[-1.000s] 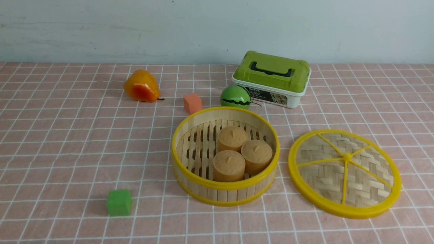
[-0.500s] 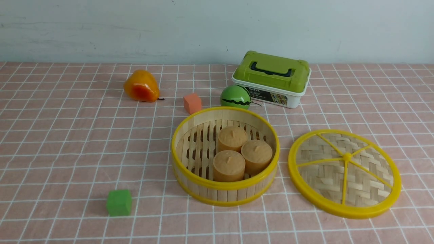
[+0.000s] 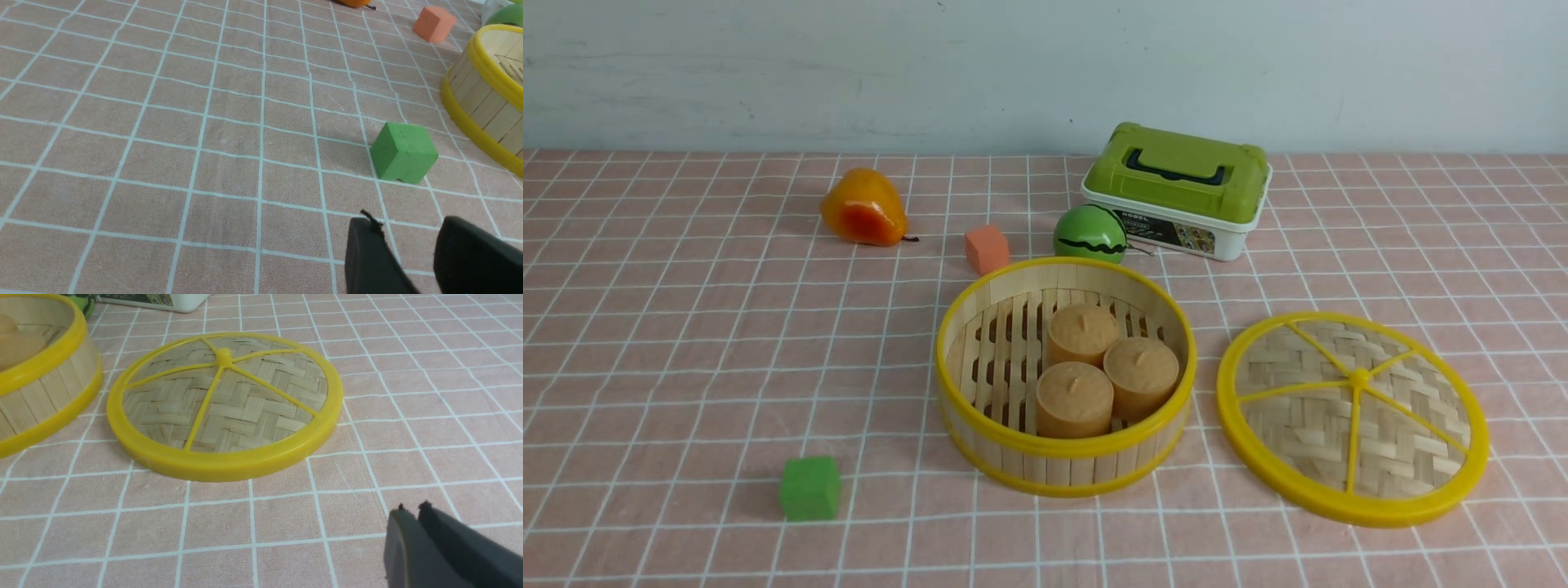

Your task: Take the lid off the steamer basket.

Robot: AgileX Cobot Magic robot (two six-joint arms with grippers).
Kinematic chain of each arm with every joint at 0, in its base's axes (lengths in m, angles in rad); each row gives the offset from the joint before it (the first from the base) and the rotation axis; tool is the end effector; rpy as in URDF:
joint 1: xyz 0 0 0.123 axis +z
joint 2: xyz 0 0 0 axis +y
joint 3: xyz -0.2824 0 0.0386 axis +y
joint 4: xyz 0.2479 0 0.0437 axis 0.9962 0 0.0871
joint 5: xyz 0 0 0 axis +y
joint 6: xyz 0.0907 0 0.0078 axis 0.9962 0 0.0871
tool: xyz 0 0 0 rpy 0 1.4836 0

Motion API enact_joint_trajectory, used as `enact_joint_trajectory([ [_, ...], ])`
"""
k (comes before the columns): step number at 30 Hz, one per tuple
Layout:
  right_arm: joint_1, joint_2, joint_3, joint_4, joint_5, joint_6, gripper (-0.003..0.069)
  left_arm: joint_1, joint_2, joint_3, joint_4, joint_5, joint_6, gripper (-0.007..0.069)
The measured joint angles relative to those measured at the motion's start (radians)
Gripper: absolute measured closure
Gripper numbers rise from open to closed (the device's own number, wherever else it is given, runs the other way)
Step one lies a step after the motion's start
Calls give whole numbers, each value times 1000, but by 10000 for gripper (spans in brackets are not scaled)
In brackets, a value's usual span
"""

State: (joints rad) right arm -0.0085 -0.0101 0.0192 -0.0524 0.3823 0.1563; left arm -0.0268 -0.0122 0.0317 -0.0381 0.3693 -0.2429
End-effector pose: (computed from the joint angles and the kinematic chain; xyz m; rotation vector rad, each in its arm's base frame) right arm 0.0523 -0.0022 0.1728 0.1223 1.8708 0.0500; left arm 0.0527 -0.0027 0.1699 -0.2262 1.8645 -0.2230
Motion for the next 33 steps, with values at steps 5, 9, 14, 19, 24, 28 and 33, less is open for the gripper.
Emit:
enact_joint_trajectory([
  [5,0,0,0,0,0,0,643,0,0,0,0,0,0,385],
  [9,0,0,0,0,0,0,636,0,0,0,0,0,0,385],
  [14,0,0,0,0,0,0,631,0,0,0,0,0,0,385],
  [19,0,0,0,0,0,0,624,0,0,0,0,0,0,385],
  [24,0,0,0,0,0,0,618,0,0,0,0,0,0,385],
  [28,0,0,0,0,0,0,614,0,0,0,0,0,0,385],
  [33,0,0,0,0,0,0,613,0,0,0,0,0,0,385],
])
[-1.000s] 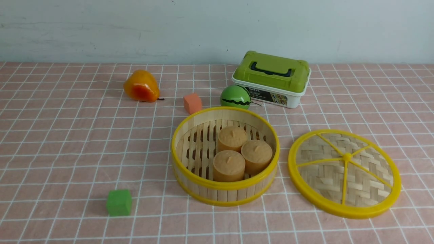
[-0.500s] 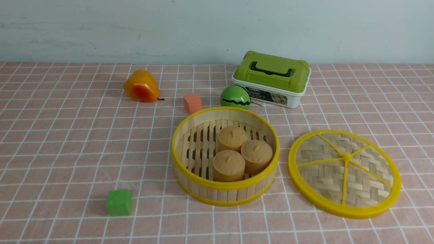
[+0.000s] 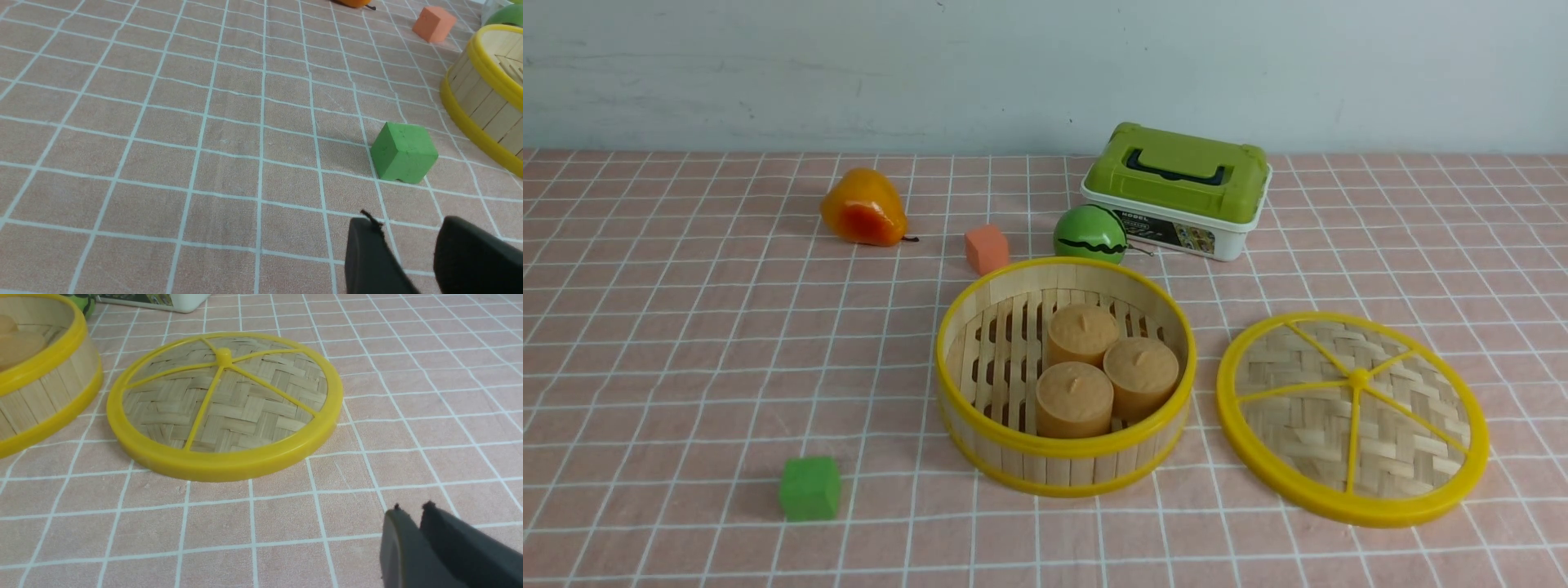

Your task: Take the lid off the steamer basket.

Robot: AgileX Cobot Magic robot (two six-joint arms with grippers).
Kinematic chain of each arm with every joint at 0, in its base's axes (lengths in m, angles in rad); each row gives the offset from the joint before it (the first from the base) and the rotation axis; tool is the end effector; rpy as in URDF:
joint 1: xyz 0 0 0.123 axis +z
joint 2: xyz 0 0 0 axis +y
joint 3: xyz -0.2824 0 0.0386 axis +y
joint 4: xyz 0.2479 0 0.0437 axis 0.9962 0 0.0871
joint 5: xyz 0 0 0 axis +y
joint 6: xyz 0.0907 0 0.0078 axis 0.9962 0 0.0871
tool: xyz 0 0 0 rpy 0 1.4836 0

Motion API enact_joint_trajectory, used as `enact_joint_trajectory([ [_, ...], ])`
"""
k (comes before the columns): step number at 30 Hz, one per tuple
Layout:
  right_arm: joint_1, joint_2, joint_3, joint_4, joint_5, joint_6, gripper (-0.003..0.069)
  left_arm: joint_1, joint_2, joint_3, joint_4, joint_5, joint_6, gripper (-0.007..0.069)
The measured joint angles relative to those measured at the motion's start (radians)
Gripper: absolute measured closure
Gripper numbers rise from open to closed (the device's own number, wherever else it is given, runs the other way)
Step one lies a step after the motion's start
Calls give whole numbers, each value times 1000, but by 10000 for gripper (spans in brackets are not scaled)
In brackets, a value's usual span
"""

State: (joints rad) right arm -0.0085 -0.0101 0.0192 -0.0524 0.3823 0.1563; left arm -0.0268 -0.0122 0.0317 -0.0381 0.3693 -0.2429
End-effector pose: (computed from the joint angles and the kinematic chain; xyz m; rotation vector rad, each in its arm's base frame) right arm 0.0523 -0.0022 0.1728 0.1223 1.8708 0.0500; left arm 0.0527 -0.0027 0.1699 -0.2262 1.8645 -0.2230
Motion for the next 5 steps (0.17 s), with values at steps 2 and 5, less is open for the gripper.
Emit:
enact_joint_trajectory([
  [2,0,0,0,0,0,0,613,0,0,0,0,0,0,385],
  [5,0,0,0,0,0,0,613,0,0,0,0,0,0,385],
])
